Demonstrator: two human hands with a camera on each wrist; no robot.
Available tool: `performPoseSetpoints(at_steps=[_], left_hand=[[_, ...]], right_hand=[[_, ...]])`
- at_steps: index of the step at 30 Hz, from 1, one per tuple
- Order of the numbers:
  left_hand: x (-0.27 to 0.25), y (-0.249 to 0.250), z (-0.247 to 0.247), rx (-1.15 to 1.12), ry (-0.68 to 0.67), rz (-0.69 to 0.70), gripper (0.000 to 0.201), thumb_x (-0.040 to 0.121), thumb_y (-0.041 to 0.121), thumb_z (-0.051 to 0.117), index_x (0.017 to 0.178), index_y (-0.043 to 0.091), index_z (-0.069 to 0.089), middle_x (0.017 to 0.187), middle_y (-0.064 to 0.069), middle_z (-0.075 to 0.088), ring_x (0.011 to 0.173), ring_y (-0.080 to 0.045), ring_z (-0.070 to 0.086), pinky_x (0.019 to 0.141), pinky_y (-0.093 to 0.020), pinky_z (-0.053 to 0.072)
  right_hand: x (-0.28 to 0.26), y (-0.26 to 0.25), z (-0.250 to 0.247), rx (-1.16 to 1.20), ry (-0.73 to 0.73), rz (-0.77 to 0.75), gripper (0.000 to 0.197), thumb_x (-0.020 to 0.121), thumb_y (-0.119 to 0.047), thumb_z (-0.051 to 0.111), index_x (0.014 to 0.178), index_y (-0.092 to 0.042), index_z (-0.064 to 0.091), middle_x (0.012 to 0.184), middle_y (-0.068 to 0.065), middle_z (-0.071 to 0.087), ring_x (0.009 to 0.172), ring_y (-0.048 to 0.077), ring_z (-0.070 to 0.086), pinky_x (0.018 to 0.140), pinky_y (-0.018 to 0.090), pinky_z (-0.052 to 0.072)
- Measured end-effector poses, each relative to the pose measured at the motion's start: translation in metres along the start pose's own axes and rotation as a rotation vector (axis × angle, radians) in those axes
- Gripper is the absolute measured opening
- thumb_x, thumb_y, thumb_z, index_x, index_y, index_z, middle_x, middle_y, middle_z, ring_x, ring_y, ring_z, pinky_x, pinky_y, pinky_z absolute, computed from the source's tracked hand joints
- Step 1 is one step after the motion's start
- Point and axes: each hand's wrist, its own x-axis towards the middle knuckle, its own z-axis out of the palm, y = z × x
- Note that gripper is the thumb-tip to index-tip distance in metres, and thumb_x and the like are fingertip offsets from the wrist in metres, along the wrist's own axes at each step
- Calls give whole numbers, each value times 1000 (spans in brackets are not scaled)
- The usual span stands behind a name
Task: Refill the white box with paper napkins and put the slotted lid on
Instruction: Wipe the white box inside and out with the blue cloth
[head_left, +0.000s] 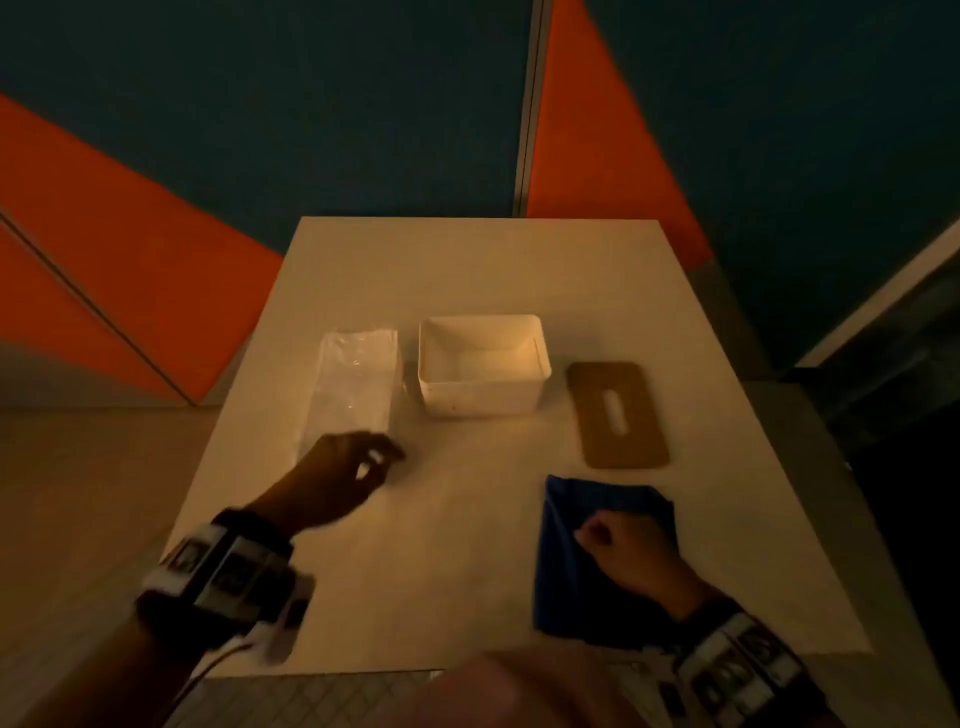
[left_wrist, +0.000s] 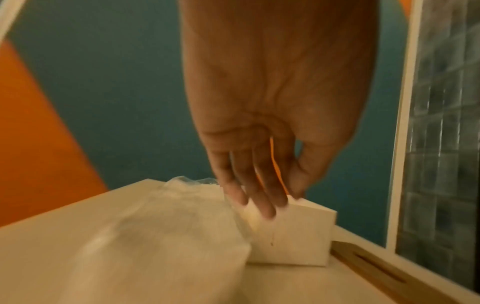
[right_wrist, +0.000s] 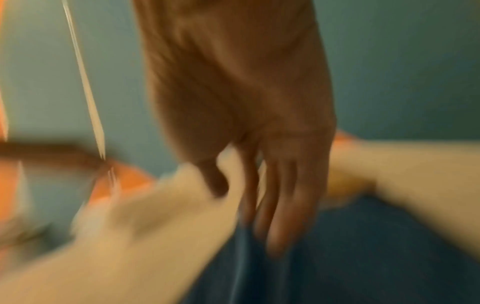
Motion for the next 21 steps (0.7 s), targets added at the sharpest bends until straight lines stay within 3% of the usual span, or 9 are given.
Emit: performPoseSetpoints(at_steps=[3,5,7,10,13,16,18,21], left_hand=[[49,6,-6,89,213,39,29,92,7,50,118,16,59,126,-7,58,102,-19,61,87,-25,49],[79,9,-8,164,198,2,36,92,5,47,126,17,53,137,-7,49,118,-25,53,99,-36,46],[99,1,-6,324,41,-34,45,92,5,46,133,22,46,147,-1,36,131,-24,38,105,-40,41],[116,-12,-7,525,-71,14,44,92,9,49,133,23,47,152,2,29,136,-22,30,105,-39,41],[123,-18,-7,535,-29,73,36,90,5,51,123,17,58,144,-2,43,133,-21,37,105,-35,41],[126,-15,-12,471,7,102,32,91,4,49,119,13,62,134,-3,55,134,-22,35,108,-33,36],[125,-7,-18,371,48,106,30,92,1,48,118,7,62,132,-7,58,137,-26,34,111,-32,29],[118,11,-31,194,112,92,25,92,2,51,114,1,64,125,-14,62,123,-31,51,101,-30,36]], right_hand=[[12,-16,34,-25,172,90,61,91,-54,47,133,-11,44,137,10,44,122,28,50,92,38,47],[16,-26,54,-131,263,123,79,86,-63,47,140,-8,34,141,12,36,128,31,42,90,40,49],[20,-32,65,-197,342,129,78,79,-62,57,130,-3,48,126,15,49,113,34,53,71,39,55],[20,-30,67,-232,407,80,52,64,-39,82,96,-1,68,92,18,63,77,34,65,40,33,51],[27,-19,66,-219,464,44,33,55,-17,86,78,-1,67,80,19,65,61,32,65,31,31,45],[29,-6,61,-64,534,3,13,80,-14,62,81,-1,65,76,17,66,60,33,66,41,33,49],[29,3,56,222,563,45,23,94,-14,48,93,3,64,86,21,66,77,37,66,60,34,44],[15,14,36,626,519,87,47,95,-42,46,100,2,60,90,24,62,86,35,61,70,33,37]])
